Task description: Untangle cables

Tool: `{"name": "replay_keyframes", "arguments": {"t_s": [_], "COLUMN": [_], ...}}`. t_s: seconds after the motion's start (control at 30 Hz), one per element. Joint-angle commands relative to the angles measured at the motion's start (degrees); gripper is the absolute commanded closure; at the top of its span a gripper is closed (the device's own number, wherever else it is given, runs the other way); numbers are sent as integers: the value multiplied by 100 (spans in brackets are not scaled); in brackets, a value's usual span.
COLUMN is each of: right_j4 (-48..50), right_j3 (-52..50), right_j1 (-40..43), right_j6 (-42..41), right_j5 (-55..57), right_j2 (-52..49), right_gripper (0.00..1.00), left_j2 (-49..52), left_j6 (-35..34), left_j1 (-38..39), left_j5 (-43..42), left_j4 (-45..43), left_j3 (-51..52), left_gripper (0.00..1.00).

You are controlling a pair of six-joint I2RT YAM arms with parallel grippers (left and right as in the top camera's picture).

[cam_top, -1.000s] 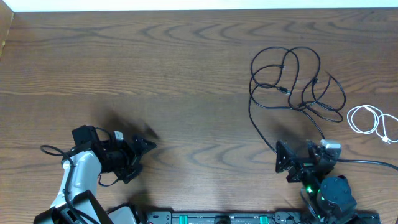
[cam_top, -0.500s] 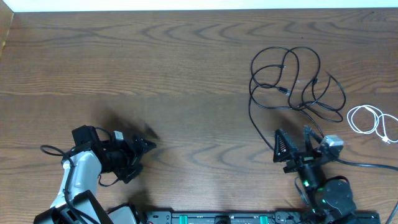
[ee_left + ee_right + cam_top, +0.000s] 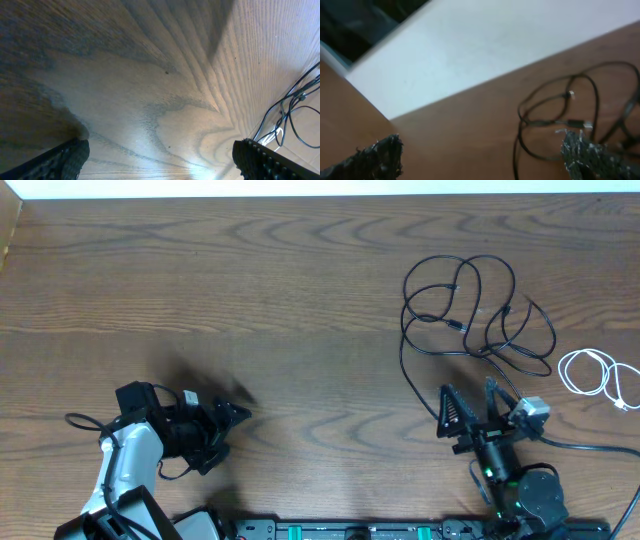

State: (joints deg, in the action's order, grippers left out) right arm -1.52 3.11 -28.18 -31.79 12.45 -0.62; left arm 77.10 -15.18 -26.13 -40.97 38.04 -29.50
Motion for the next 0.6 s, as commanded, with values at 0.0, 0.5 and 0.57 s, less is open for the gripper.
{"name": "replay_keyframes", "arguments": {"t_s": [0.0,0.5,0.57], "right_j4": [151,31,-190], "right_j3": [-37,-76,-76], "right_j1": [35,94,136], "right_j6": [37,37,37], "right_j5": [48,48,48], "right_j2": [35,37,37], "right_gripper": [1,1,1], "left_j2": [37,37,37], "left_j6": [33,33,33], "left_j1": [17,17,17], "left_j5": [164,164,164], "left_j4": [2,0,0], "left_j3": [20,20,20], "left_gripper": [2,2,2]}}
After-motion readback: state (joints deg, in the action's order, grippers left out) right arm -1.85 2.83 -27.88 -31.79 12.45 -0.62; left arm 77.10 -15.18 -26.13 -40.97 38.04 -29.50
